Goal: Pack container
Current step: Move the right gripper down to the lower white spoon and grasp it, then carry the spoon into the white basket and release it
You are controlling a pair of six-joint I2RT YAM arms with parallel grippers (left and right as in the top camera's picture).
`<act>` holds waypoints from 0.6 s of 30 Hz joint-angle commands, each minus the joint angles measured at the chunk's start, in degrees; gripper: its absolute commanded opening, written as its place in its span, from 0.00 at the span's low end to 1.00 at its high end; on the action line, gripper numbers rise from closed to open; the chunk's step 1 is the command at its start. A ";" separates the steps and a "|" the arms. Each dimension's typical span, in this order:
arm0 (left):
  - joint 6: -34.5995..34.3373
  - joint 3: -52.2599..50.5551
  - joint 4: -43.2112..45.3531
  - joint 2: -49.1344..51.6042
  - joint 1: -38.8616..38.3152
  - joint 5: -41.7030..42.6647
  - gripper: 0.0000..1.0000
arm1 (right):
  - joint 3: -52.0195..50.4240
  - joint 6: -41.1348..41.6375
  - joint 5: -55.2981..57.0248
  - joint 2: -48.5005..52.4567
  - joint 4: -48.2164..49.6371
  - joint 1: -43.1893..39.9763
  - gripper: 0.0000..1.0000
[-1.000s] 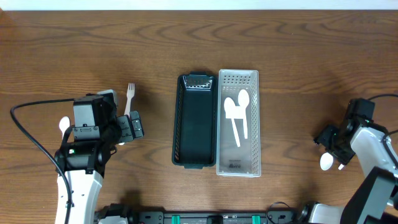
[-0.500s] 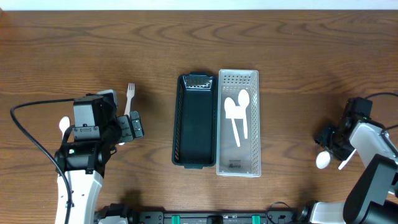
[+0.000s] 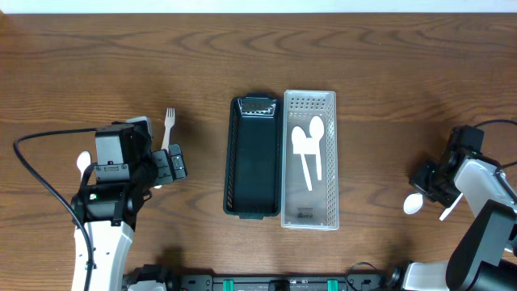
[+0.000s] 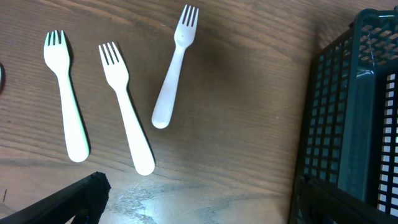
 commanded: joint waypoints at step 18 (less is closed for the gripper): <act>-0.28 1.31 -0.13 0.11 0.35 0.59 0.98 | 28.30 2.62 -6.08 -8.68 -9.01 36.74 0.01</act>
